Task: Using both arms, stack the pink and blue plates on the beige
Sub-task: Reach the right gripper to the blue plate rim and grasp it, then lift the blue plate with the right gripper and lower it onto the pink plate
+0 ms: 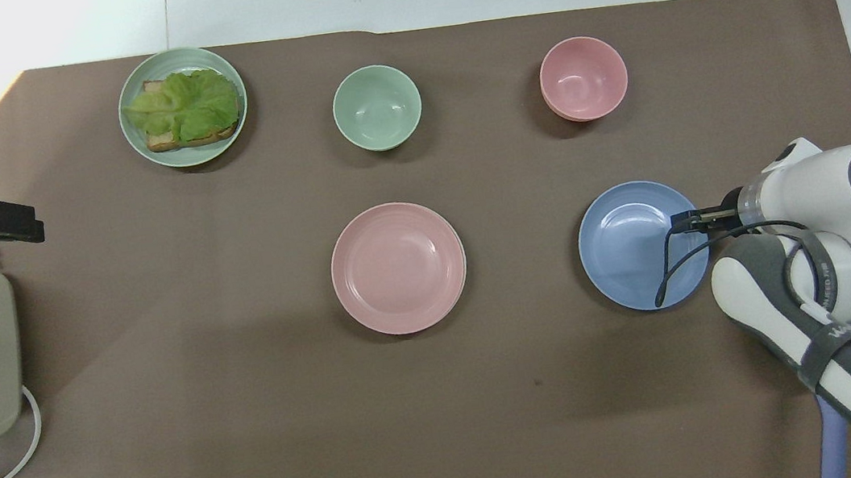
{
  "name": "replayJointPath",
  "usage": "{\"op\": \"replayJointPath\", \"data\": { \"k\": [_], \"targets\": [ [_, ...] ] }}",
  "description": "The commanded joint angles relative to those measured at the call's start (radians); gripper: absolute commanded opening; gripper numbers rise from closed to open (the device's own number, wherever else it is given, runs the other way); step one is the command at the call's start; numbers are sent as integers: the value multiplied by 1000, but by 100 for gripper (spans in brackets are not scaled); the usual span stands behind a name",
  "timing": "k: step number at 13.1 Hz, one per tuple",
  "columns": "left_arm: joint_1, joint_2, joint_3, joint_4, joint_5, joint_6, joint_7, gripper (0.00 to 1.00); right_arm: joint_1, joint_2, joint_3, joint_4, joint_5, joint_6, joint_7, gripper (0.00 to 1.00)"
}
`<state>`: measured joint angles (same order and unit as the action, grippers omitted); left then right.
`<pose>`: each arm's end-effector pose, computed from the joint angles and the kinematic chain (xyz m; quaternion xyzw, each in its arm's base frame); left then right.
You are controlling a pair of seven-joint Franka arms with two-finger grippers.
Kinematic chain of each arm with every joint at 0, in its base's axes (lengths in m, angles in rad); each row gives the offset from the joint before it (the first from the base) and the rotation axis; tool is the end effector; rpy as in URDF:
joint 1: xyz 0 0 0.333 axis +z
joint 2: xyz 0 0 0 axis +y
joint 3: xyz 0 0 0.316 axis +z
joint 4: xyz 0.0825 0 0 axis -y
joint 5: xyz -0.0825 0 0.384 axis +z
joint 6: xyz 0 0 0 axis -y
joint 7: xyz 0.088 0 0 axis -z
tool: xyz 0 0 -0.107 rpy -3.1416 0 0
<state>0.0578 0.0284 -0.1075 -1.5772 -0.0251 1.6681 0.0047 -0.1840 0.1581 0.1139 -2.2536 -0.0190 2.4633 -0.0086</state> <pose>0.5718 -0.0300 0.6145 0.9991 -0.0263 0.0310 0.0147 0.5408 -0.0381 0.2991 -0.9993 0.0244 -0.0265 0.0017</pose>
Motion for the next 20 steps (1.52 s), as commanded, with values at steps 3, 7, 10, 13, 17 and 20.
{"op": "replayJointPath", "data": {
  "k": [3, 7, 10, 13, 17, 20],
  "targets": [
    [4, -7, -1, -3, 13, -15, 12, 100, -14, -15, 12, -17, 25, 5, -36, 0],
    [4, -7, -1, -3, 13, -15, 12, 100, 26, -41, 15, 18, 92, -41, -51, 0],
    [4, -7, -1, -3, 13, -15, 12, 100, 60, -89, 17, 100, 145, -148, -47, 0],
    [4, -7, -1, -3, 13, -15, 12, 100, 74, -110, 36, 207, 175, -248, -41, 0],
    [4, -7, -1, -4, 13, -15, 12, 100, 81, -137, 140, 282, 222, -320, 28, 0],
    [4, -7, -1, -3, 13, -15, 12, 100, 205, -102, 164, 299, 221, -301, 212, 0]
  ]
}}
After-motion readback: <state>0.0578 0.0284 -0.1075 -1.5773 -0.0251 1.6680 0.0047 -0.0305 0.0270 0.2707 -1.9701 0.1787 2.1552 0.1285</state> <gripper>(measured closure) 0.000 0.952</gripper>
